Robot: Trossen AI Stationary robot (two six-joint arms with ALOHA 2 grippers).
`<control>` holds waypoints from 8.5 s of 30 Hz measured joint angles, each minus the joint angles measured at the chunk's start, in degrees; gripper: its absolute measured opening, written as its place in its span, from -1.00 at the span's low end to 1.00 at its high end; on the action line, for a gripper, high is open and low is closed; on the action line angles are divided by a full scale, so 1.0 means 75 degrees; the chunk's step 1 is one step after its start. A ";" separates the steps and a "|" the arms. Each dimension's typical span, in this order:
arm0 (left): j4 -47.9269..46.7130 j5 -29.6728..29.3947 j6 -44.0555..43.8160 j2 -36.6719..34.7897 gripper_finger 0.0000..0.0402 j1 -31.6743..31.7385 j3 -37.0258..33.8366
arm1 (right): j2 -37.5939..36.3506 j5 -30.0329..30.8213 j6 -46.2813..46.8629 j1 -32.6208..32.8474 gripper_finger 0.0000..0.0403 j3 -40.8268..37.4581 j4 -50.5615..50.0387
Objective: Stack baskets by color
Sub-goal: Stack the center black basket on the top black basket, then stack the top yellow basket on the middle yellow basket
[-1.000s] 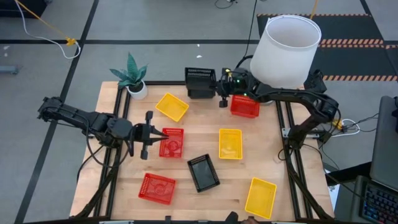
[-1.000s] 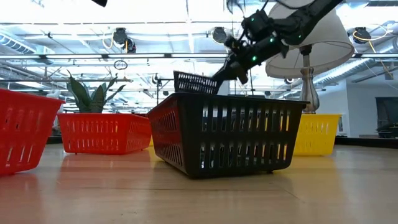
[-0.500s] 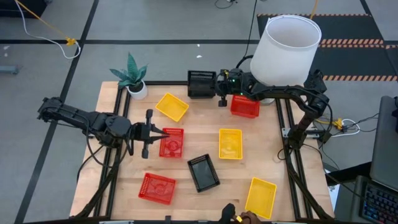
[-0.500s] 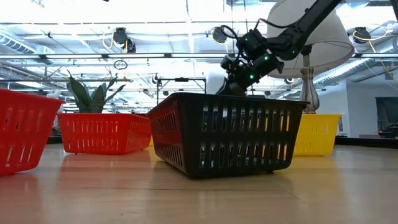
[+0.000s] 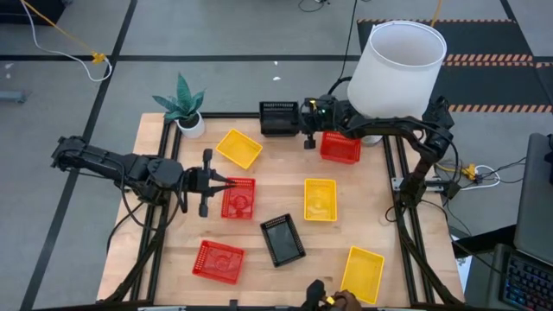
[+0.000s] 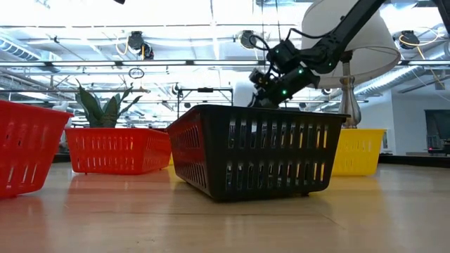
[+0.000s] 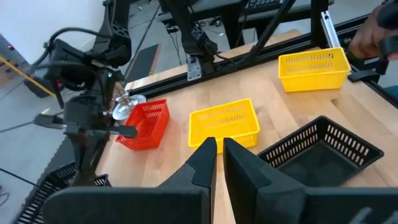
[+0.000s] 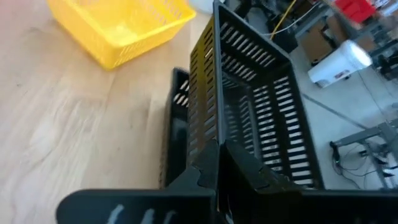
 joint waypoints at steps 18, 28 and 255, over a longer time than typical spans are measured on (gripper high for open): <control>-0.0003 0.0008 0.0029 0.0000 -0.84 0.0000 0.0000 | 0.0172 0.0416 0.0073 0.0029 -0.98 0.0000 0.0007; 0.0032 0.0011 0.0030 0.0000 -0.84 0.0000 0.0000 | 0.0254 0.0391 0.0081 0.0065 -0.98 0.0000 -0.0028; -0.0868 -0.0997 0.5106 0.4520 -0.94 0.0918 0.1714 | -0.3130 0.3845 0.4000 0.6373 0.15 -0.0399 -0.2554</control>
